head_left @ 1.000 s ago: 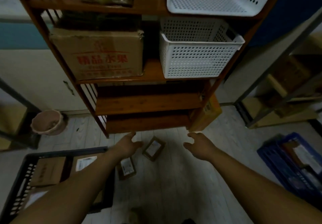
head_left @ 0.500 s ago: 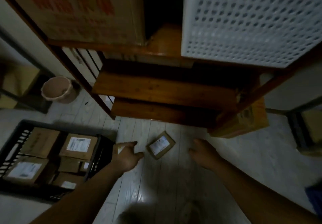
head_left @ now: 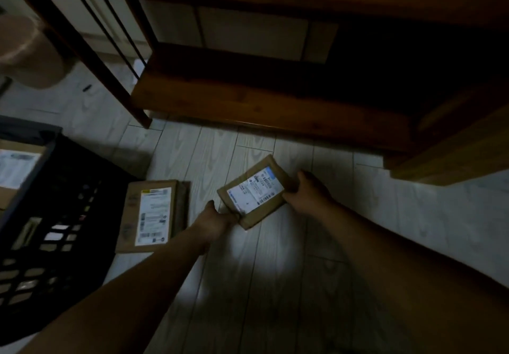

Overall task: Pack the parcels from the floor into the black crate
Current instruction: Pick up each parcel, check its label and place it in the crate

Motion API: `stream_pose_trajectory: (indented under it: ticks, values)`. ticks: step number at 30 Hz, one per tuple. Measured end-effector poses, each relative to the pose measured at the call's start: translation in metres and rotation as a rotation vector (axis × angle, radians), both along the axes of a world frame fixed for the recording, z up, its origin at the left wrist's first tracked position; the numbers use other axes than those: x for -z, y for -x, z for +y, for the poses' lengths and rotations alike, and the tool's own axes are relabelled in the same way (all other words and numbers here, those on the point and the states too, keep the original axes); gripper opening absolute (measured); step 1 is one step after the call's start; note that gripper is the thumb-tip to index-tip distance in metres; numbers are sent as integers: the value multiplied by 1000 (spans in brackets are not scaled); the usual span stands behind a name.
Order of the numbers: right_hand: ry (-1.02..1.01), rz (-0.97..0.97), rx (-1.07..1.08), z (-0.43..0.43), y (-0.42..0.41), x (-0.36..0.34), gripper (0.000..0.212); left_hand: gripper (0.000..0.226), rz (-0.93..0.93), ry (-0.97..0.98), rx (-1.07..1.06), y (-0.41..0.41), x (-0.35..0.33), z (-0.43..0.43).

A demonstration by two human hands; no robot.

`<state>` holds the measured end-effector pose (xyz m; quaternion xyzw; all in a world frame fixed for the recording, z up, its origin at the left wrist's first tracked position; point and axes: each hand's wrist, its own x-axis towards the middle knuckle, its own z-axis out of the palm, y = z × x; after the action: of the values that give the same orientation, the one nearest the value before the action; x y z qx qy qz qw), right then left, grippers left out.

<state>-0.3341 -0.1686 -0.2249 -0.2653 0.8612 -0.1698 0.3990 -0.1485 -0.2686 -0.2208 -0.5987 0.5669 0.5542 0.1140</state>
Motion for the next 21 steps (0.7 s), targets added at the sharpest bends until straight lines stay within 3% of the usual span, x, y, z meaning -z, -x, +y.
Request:
stream_pose_trajectory:
  ticks: [3, 6, 8, 13, 21]
  values:
    - [32, -81, 39, -16, 3, 45, 87, 64, 145, -40, -82, 14, 26, 2]
    - [25, -133, 99, -20, 0, 62, 87, 37, 251, -143, -101, 21, 36, -2]
    - [6, -133, 126, -14, -4, 59, 84, 40, 278, -109, -135, 19, 32, -7]
    - [89, -114, 165, -15, -6, 31, 66, 82, 335, 40, -2, 12, -6, -26]
    - [380, 77, 219, -35, -6, -11, 46, 80, 561, 315, 60, 15, -43, -55]
